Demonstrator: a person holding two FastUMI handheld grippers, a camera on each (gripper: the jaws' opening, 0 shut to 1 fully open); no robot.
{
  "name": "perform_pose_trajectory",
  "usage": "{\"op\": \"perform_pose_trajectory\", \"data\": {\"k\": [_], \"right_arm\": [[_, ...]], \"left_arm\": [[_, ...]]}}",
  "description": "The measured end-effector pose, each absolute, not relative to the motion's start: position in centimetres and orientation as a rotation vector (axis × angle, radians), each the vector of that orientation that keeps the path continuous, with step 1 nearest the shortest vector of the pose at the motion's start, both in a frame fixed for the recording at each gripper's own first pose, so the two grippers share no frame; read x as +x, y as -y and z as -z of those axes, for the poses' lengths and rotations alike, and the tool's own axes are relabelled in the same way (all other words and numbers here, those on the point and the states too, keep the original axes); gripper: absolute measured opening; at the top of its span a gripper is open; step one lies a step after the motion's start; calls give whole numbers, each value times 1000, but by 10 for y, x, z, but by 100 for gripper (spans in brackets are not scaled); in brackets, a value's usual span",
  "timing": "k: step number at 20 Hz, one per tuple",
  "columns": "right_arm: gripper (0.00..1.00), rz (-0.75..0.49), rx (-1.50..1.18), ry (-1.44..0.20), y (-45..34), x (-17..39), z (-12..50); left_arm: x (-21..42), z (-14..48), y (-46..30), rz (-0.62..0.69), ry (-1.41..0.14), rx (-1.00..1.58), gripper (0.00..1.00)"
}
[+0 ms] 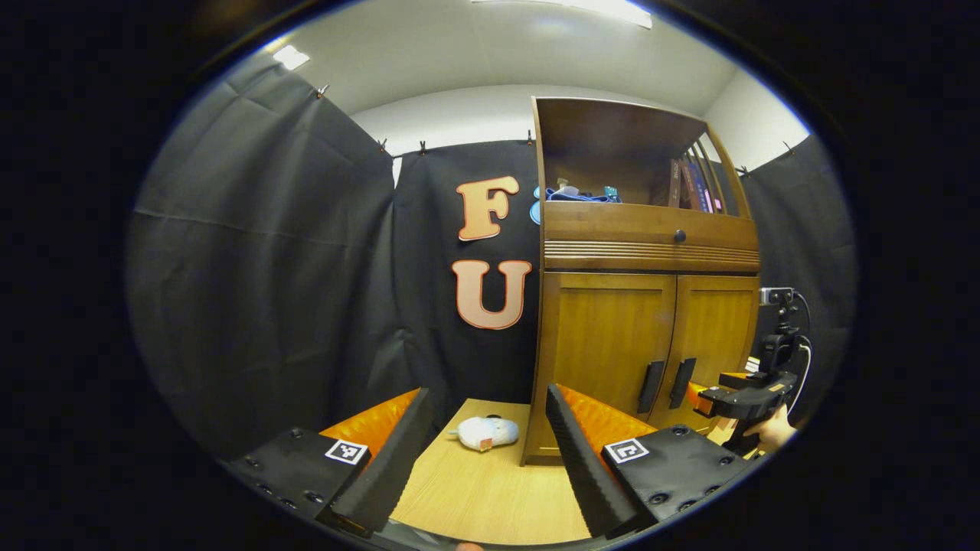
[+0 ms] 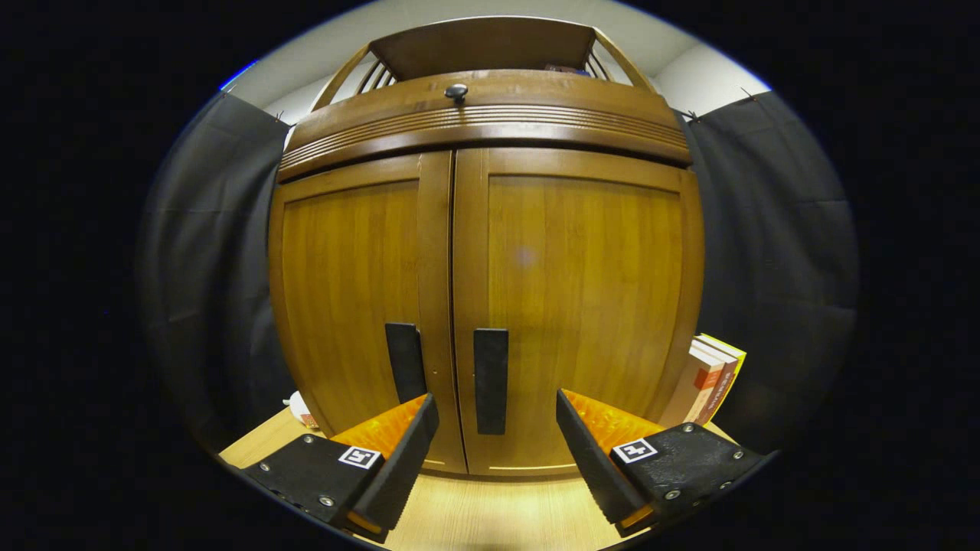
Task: Open the right door of the double-door shoe cabinet with the right hand, and open the left door with the left hand.
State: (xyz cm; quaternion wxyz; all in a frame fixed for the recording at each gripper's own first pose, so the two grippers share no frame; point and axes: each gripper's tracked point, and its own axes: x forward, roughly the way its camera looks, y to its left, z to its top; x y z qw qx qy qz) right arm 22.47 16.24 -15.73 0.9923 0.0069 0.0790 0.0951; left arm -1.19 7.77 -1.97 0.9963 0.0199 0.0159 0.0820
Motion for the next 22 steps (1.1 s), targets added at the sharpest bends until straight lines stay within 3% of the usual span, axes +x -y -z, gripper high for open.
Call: {"op": "perform_pose_trajectory", "data": {"k": [12, 14, 17, 19, 22], "right_arm": [[60, -192, 91, -224, -184, 304, 189], [54, -184, 106, -230, -182, 307, 193], [36, -176, 109, -227, -179, 307, 194], [31, -169, 101, -229, -178, 304, 194], [27, -162, 116, -224, -173, 286, 194]], "left_arm": [[-10, 41, -115, -270, -94, 64, 93], [-10, 41, -117, -277, -97, 64, 96], [-12, 42, -117, -284, -100, 70, 93], [-15, 42, -115, -286, -102, 67, 100], [-15, 42, -115, -282, -99, 60, 93]]}}
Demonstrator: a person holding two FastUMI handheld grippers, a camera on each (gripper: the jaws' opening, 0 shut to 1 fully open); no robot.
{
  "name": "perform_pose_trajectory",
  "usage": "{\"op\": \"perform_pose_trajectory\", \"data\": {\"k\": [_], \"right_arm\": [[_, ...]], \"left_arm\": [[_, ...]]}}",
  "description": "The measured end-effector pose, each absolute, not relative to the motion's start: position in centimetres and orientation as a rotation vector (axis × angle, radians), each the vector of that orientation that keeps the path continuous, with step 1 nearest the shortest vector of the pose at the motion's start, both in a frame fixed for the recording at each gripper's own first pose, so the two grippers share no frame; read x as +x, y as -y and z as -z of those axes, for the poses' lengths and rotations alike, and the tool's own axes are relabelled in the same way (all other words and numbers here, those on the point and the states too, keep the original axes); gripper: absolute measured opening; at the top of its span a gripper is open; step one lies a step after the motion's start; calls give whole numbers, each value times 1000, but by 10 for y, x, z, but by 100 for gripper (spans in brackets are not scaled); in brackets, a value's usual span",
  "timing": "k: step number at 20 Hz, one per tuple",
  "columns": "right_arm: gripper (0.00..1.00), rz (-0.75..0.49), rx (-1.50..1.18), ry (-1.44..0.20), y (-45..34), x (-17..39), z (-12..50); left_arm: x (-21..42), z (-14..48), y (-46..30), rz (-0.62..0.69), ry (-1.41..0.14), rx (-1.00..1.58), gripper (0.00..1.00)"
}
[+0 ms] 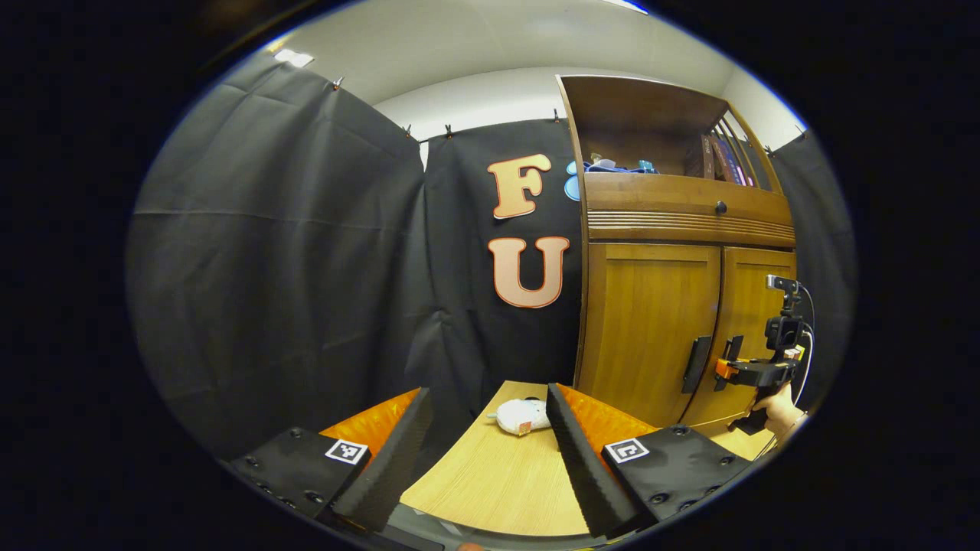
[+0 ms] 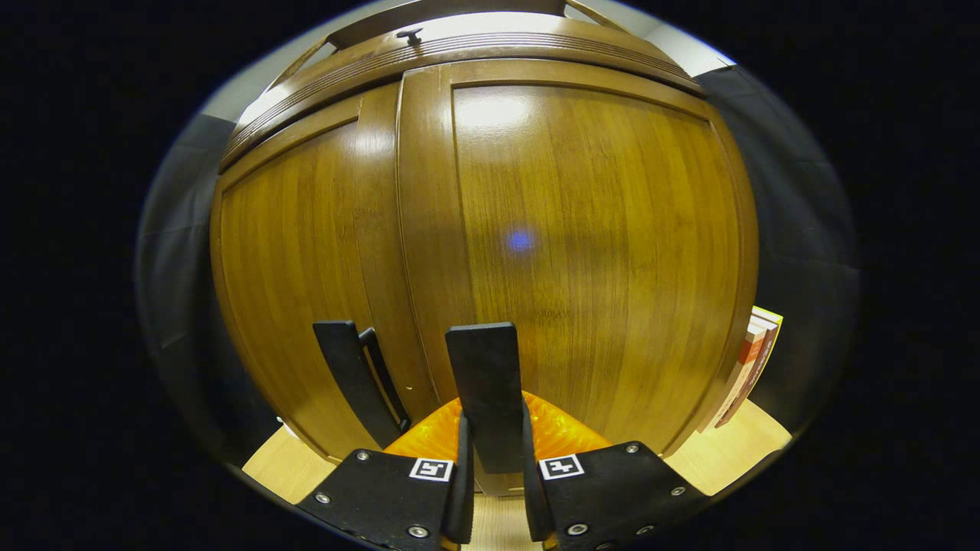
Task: Open the right door of the double-door shoe cabinet with the right hand, and open the left door with the left hand.
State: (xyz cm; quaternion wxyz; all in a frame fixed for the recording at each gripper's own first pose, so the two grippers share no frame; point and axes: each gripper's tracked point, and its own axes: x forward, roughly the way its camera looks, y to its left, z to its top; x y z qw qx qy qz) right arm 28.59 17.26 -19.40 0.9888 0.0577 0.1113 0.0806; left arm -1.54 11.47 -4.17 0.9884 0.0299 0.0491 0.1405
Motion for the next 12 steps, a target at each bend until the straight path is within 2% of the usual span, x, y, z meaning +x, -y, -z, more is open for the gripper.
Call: {"op": "perform_pose_trajectory", "data": {"k": [1, 5, 7, 8, 10, 12], "right_arm": [[27, -158, 115, -220, -169, 278, 193], [23, -139, 114, -199, -150, 241, 190], [22, -134, 110, -192, -140, 223, 190], [23, -135, 108, -191, -134, 214, 190], [22, -135, 109, -194, -122, 198, 189], [22, -130, 106, -198, -109, 182, 188]], "left_arm": [[-16, 41, -115, -283, -96, 60, 96], [-28, 37, -115, -291, -83, 57, 93], [-51, 36, -119, -294, -75, 59, 96], [-54, 35, -119, -295, -70, 60, 93], [-55, 35, -117, -289, -68, 61, 96], [-56, 36, -114, -277, -67, 55, 93]]}}
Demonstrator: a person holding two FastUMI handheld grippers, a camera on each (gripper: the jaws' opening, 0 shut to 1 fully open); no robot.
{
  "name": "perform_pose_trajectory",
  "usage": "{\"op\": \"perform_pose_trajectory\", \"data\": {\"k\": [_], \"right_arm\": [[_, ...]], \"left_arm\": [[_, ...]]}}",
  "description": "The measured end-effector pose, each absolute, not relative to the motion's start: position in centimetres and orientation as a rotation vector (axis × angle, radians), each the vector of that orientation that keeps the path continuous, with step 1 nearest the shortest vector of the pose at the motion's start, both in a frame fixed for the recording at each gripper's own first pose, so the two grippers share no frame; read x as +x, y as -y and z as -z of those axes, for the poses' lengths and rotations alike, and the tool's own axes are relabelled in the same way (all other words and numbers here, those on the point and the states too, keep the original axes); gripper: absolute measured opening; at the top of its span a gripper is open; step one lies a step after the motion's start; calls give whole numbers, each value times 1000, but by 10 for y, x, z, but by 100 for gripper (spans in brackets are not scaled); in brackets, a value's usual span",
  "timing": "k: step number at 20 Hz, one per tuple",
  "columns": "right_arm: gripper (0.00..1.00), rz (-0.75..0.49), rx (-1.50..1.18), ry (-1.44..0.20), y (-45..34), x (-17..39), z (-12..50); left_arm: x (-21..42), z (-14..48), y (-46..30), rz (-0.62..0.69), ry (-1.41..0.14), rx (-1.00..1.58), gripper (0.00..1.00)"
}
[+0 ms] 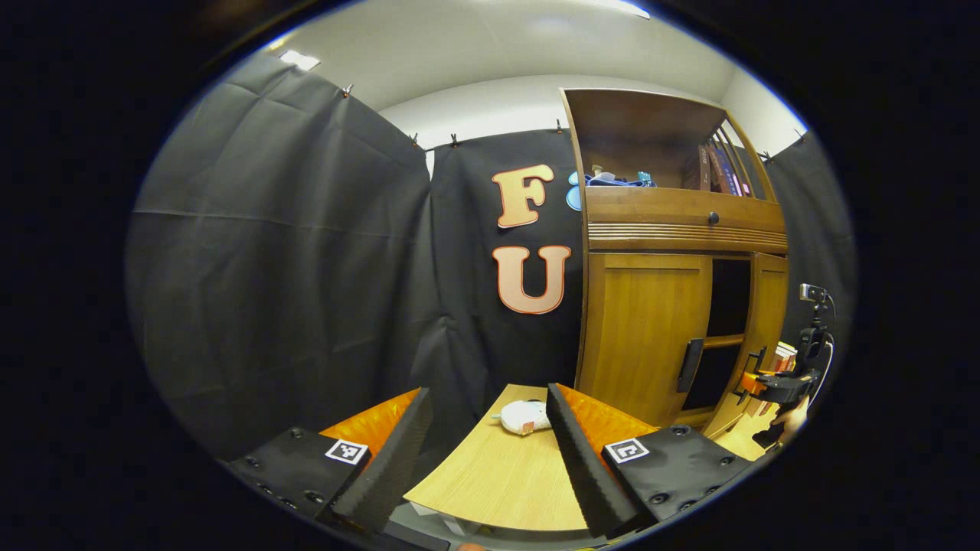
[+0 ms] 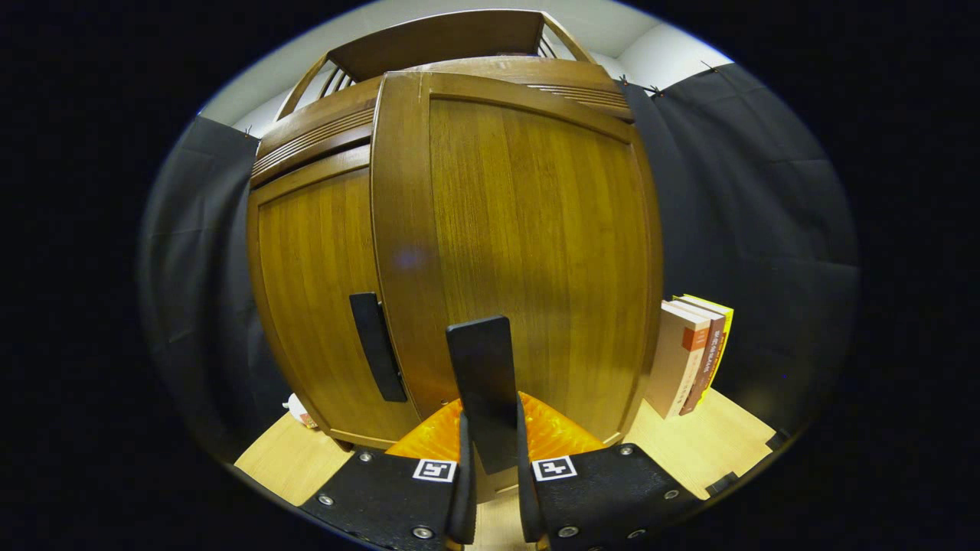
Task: Open the right door of the double-door shoe cabinet with the right hand, and open the left door with the left hand.
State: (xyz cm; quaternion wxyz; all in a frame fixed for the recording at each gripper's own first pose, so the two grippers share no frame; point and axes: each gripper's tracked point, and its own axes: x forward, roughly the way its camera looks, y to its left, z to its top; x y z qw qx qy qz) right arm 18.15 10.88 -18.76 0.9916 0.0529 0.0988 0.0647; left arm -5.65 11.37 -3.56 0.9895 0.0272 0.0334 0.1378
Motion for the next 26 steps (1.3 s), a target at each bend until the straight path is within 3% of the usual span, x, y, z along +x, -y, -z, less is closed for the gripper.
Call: {"op": "perform_pose_trajectory", "data": {"k": [7, 8, 18, 19, 23, 24, 26], "right_arm": [[16, -27, 61, -207, -50, 133, 185], [14, -21, 65, -210, -44, 130, 185], [5, 65, 68, -227, 18, 109, 184], [0, 66, 69, -223, 25, 108, 183], [5, 47, 84, -234, 47, 106, 183], [0, 40, 85, -236, 52, 104, 182], [0, 21, 82, -242, 58, 104, 182]], "left_arm": [[-54, 34, -84, -208, -57, 59, 93], [-53, 33, -80, -198, -54, 64, 100], [-30, 33, -5, -75, -48, 68, 94], [-27, 34, 4, -63, -48, 69, 94], [-16, 37, 39, -31, -60, 57, 93], [-14, 38, 48, -25, -62, 55, 93], [-8, 39, 66, -14, -62, 58, 93]]}}
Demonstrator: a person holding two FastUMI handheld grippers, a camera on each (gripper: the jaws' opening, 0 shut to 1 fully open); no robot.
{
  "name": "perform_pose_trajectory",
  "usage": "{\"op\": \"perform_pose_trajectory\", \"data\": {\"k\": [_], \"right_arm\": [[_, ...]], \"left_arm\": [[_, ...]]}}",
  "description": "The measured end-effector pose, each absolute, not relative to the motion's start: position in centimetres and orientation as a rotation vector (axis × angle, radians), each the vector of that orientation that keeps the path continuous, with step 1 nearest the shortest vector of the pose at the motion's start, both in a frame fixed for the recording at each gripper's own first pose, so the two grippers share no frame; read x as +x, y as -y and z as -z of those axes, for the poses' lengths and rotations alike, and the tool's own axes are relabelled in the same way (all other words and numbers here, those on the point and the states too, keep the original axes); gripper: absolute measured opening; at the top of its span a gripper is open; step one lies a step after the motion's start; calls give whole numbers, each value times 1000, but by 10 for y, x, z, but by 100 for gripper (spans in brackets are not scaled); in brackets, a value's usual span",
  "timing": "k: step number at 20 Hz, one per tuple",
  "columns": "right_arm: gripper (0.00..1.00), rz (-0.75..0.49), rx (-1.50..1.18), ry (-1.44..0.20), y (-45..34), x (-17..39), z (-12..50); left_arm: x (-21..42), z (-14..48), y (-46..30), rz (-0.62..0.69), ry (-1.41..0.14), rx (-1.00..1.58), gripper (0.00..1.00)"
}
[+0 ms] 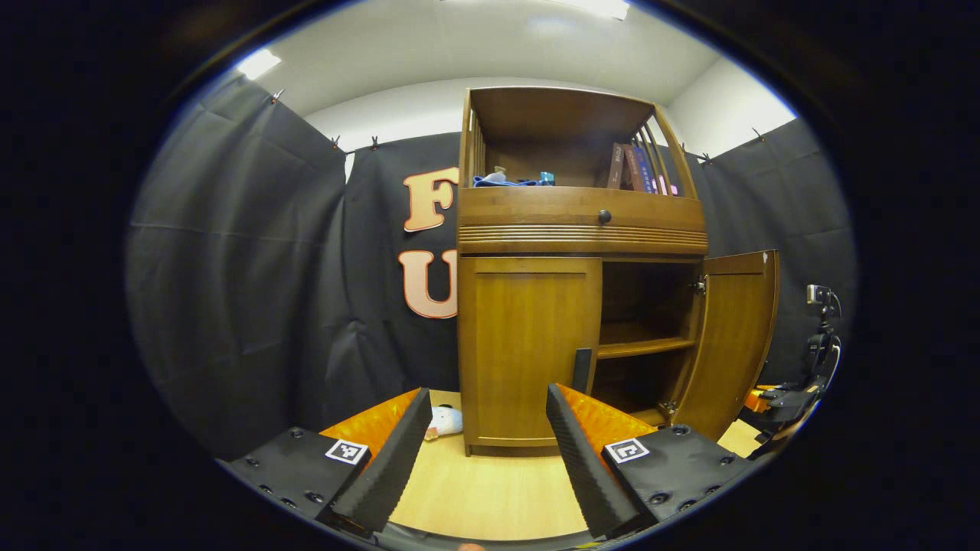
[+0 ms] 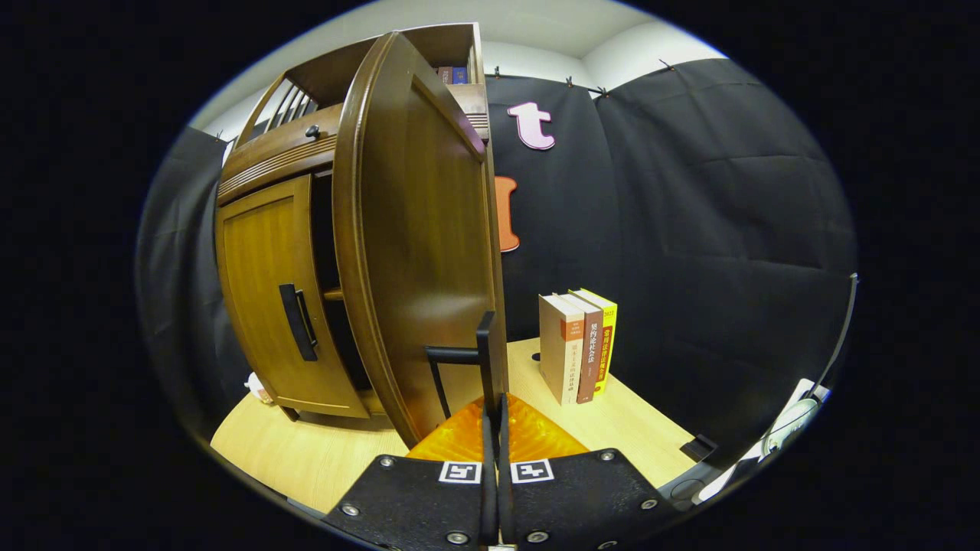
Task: Open the right door of the double-door shoe cabinet with the right hand, and open the left door with the left hand.
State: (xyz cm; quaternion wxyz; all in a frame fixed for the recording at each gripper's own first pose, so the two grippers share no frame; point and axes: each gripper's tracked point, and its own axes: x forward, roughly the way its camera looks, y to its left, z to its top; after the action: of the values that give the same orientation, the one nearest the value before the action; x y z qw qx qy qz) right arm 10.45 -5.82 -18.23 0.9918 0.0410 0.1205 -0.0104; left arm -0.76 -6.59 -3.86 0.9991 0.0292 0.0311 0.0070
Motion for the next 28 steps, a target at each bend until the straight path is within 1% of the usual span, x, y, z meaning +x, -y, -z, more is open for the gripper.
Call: {"op": "perform_pose_trajectory", "data": {"k": [1, 2, 3, 12, 13, 14, 22, 23, 24, 25, 27, 28], "right_arm": [[0, 8, 81, -244, 61, 105, 183], [0, -4, 80, -246, 63, 105, 184], [0, -14, 81, -247, 67, 105, 183], [0, -105, 78, -260, 112, 112, 182], [5, -116, 77, -258, 115, 112, 182], [0, -127, 73, -258, 118, 114, 182], [0, -178, 95, -261, 146, 116, 177], [5, -183, 96, -261, 148, 117, 179], [5, -188, 102, -261, 150, 118, 179], [0, -190, 109, -260, 153, 117, 179], [3, -180, 121, -241, 164, 111, 171], [10, -182, 134, -230, 171, 107, 165]], "left_arm": [[-5, 37, 73, -11, -59, 66, 93], [-2, 37, 81, -9, -56, 70, 96], [1, 38, 88, -8, -55, 69, 93], [23, 48, 150, -11, -83, 45, 93], [24, 48, 156, -8, -84, 40, 93], [27, 48, 163, -3, -82, 33, 93], [48, 69, 190, -4, -101, 32, 93], [54, 71, 192, -6, -100, 33, 93], [57, 75, 192, -4, -102, 27, 93], [61, 78, 194, -2, -105, 16, 94], [74, 87, 196, 2, -110, 14, 94], [83, 92, 195, 2, -110, 22, 93]]}}
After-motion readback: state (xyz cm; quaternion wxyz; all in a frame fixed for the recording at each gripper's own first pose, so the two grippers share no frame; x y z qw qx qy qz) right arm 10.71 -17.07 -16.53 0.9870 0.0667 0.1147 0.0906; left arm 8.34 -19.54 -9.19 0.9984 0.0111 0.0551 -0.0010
